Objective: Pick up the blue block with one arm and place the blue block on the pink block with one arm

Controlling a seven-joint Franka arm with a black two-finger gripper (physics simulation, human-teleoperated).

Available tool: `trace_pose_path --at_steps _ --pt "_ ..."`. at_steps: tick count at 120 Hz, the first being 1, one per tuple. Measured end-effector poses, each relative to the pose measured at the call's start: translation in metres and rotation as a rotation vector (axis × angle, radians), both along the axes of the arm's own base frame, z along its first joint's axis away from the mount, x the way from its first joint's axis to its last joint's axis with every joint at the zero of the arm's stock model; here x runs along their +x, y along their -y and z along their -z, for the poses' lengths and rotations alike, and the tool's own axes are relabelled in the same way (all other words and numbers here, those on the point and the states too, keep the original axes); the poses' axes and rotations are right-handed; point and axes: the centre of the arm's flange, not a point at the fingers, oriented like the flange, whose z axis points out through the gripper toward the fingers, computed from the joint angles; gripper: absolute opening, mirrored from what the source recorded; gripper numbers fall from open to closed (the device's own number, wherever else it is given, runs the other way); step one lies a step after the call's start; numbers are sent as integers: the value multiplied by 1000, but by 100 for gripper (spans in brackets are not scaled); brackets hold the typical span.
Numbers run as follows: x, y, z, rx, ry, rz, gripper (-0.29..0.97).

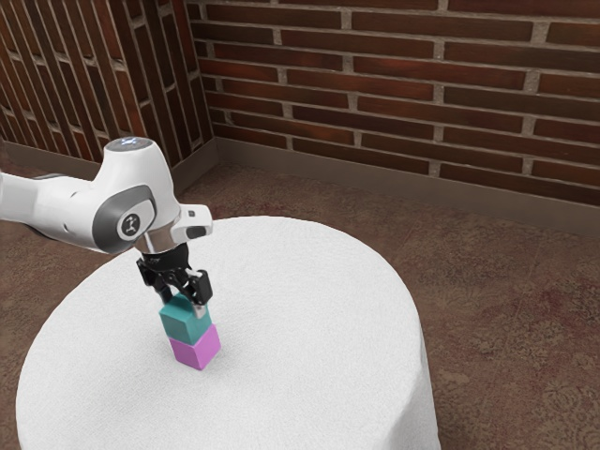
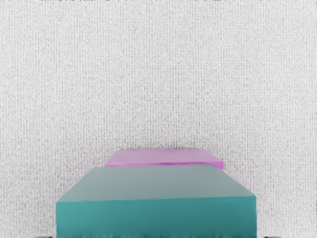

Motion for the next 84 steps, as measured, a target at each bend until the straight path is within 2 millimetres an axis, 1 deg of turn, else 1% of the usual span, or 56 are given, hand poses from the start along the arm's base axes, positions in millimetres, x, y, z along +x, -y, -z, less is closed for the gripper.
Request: trace_pose_path --at_steps 11,18,34,48,64,84 --pt "0 1 -3 -2 6 4 58" --pt "-1 1 -12 -4 20 6 61" --pt "3 1 -49 -7 68 12 64" --pt "7 1 -69 -6 69 20 66" --pt "5 0 -76 -6 49 23 67" --pt "5 -1 -78 -7 32 22 67"
